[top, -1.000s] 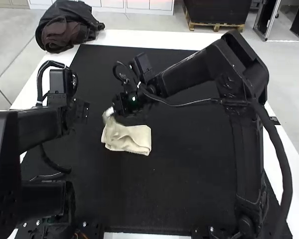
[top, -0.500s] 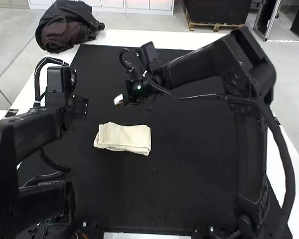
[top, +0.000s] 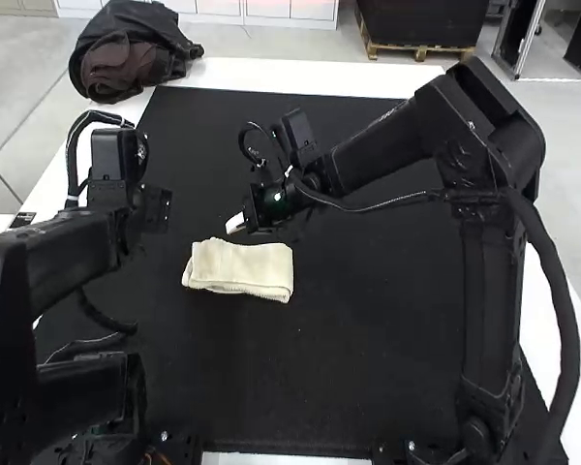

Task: Fold the towel.

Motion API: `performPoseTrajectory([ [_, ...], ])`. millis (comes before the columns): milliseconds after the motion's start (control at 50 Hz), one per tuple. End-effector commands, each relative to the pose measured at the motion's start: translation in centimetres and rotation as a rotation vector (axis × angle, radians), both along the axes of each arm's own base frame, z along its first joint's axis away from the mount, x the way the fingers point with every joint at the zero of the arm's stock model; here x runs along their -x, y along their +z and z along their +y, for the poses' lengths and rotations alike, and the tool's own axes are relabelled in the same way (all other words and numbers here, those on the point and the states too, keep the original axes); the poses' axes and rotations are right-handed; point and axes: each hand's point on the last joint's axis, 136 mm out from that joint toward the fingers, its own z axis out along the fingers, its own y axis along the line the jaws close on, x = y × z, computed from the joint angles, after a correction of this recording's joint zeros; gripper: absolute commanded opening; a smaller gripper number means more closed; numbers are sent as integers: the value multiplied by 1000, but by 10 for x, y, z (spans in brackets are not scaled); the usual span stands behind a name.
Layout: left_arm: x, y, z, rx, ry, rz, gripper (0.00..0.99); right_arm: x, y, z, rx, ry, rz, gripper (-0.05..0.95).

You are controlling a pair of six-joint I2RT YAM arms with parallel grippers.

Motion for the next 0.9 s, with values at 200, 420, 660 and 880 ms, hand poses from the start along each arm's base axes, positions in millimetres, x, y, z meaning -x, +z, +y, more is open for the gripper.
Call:
performPoseTrajectory([
  [200, 0, 7, 4, -14, 10, -28, 959, 11, -39, 5, 10, 41, 50, -21],
  [420, 0, 8, 4, -14, 11, -28, 959, 15, -65, 3, 8, 54, 61, -21],
  [660, 0, 8, 4, -13, 11, -20, 959, 27, -97, -4, -24, 84, 80, -21],
  [880, 2, 4, 4, -11, 11, -5, 959, 22, -93, -4, -60, 64, 66, -21],
])
